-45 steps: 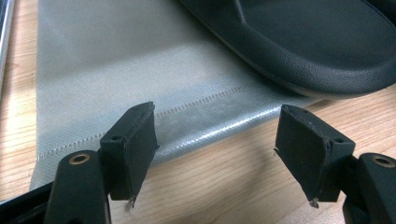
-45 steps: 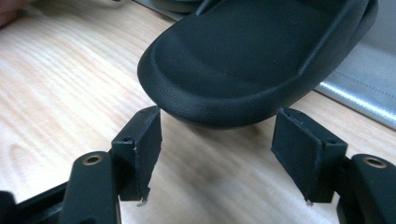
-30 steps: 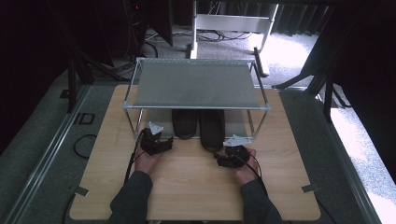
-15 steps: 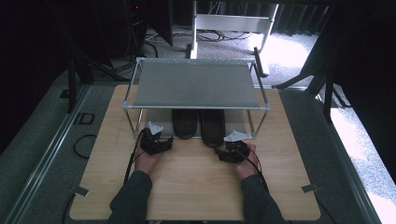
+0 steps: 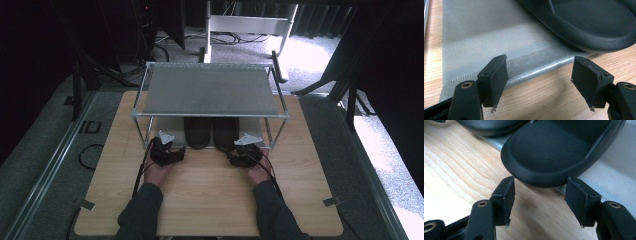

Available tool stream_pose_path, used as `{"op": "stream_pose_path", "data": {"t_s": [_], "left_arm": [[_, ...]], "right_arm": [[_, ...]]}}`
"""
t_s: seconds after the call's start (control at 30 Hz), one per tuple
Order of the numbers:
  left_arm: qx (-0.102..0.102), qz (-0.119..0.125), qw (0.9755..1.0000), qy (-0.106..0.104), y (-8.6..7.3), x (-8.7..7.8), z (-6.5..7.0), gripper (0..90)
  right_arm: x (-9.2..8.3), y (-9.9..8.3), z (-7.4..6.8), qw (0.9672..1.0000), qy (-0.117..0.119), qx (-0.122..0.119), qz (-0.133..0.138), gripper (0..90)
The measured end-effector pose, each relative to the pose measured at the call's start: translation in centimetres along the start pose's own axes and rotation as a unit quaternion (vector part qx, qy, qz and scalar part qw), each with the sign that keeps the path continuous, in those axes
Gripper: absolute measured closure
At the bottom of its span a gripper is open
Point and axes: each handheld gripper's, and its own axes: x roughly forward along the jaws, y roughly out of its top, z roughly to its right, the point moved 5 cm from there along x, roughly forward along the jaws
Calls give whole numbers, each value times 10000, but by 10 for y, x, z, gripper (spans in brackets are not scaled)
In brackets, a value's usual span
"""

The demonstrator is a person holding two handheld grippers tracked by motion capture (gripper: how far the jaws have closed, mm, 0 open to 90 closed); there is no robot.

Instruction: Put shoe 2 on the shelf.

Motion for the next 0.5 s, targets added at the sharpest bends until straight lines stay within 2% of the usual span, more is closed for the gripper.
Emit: {"op": "stream_pose_path", "data": {"t_s": [0.3,0.5], "left_arm": [[4,-1,10000,1,0,0,0,298],[4,-1,10000,0,0,0,0,298]], "right_arm": [[9,6,4,9999,-3,126,-11,411],[6,13,-2,9999,80,17,108,417]]}}
